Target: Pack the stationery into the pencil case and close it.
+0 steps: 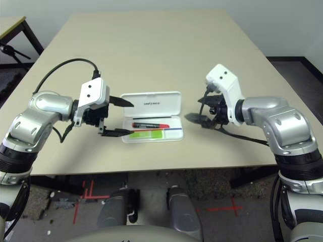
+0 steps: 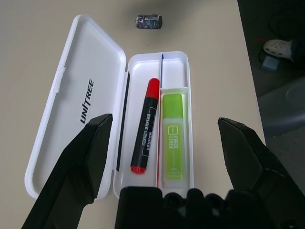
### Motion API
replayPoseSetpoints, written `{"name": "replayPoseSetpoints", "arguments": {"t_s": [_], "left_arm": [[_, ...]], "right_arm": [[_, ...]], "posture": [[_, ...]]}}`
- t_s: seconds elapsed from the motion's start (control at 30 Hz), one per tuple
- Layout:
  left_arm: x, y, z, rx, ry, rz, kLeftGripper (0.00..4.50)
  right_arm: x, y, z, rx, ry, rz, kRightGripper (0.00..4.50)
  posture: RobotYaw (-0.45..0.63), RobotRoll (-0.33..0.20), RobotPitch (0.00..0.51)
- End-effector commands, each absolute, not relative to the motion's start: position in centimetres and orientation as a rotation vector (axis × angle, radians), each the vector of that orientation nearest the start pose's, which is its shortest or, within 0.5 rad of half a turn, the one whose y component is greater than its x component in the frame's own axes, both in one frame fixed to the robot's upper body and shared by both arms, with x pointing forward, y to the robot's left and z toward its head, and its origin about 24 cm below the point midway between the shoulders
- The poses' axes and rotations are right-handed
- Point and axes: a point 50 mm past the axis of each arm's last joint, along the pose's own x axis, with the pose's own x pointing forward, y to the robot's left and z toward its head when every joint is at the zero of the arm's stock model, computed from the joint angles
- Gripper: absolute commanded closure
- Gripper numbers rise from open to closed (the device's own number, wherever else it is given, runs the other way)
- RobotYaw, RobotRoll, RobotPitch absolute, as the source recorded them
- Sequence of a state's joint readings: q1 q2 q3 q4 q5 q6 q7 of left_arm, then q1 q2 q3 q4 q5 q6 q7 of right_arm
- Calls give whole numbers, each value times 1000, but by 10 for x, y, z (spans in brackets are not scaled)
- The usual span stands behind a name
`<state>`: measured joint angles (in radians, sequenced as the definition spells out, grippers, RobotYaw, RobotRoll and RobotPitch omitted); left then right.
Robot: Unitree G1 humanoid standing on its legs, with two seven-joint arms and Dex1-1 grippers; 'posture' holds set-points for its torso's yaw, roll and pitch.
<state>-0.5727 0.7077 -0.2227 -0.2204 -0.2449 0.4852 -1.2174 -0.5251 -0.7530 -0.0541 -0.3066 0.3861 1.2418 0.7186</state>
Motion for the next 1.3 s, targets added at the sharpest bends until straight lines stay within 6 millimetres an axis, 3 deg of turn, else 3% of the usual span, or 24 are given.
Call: {"name": "replayPoseSetpoints", "arguments": {"t_s": [0.03, 0.2, 0.37, 1.1, 1.2, 1.3], "left_arm": [[277, 139, 175, 619, 181, -1393, 29], [277, 136, 173, 620, 182, -1408, 29], [278, 134, 171, 628, 182, -1417, 29], [275, 128, 166, 645, 192, -1428, 29], [275, 127, 166, 645, 192, -1429, 0], [275, 127, 165, 646, 195, -1428, 0]], "right_arm": [[287, -225, 175, -158, 590, 399, 0], [290, -224, 150, -126, 643, 211, 0], [290, -217, 134, -102, 669, 132, 0], [286, -201, 90, -74, 771, 165, 0], [285, -201, 89, -75, 772, 165, 600], [283, -201, 89, -82, 775, 171, 1686]], "posture": [[-186, 0, 109], [-199, 0, 108], [-201, 0, 108], [-177, 0, 104], [-175, 0, 104], [-177, 0, 105]]}}
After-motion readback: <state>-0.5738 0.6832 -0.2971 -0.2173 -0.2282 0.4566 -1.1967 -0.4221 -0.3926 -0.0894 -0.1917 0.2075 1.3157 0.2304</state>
